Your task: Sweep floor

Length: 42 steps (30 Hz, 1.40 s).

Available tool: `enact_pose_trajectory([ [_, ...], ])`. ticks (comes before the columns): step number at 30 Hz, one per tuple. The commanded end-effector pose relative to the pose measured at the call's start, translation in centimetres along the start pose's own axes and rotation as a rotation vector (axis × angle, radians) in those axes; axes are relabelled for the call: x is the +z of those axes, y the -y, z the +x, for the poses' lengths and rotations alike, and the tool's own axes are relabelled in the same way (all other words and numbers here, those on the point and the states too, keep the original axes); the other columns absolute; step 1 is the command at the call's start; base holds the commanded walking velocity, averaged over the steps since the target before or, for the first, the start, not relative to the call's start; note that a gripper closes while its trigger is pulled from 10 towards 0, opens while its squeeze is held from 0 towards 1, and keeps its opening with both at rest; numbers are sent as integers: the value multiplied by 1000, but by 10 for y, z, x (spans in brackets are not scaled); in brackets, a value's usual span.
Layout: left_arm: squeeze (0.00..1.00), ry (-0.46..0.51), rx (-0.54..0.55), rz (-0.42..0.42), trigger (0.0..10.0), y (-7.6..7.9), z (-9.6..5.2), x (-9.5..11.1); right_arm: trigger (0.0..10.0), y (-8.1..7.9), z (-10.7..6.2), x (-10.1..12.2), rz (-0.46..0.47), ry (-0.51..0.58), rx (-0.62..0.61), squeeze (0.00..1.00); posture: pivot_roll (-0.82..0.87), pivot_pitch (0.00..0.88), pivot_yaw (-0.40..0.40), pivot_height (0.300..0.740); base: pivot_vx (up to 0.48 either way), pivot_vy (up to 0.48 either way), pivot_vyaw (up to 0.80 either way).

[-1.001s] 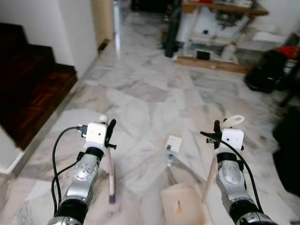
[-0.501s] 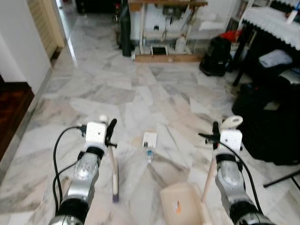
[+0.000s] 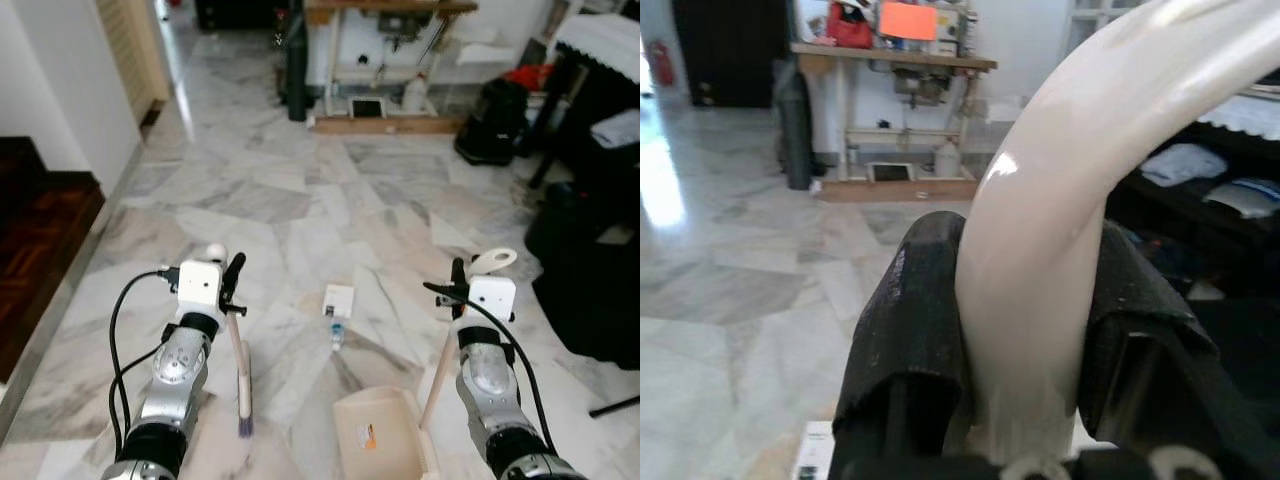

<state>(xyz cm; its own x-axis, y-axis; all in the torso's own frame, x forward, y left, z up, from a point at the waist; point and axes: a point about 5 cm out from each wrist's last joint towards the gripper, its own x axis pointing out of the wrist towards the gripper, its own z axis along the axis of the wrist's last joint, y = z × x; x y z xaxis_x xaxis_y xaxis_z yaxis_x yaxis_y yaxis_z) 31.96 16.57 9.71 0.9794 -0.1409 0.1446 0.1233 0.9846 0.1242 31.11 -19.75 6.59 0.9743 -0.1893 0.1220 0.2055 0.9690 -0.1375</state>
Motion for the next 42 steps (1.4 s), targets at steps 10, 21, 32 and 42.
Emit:
enact_pose_trajectory([
  [10,0,45,14,16,10000,-5,4,9,10000,-2,8,13,20,58,-3,0,10,0,-24,740,285,0,0],
  [21,0,47,12,12,10000,-4,5,10,10000,-1,8,13,23,63,-8,0,7,0,-21,740,357,0,-336],
  [32,0,47,9,15,10000,-3,4,10,10000,-2,7,13,24,62,-4,0,8,0,-23,740,357,0,-92],
  [42,0,47,8,13,10000,-2,3,10,10000,-2,7,12,33,53,-5,0,8,0,-24,740,354,0,-171],
])
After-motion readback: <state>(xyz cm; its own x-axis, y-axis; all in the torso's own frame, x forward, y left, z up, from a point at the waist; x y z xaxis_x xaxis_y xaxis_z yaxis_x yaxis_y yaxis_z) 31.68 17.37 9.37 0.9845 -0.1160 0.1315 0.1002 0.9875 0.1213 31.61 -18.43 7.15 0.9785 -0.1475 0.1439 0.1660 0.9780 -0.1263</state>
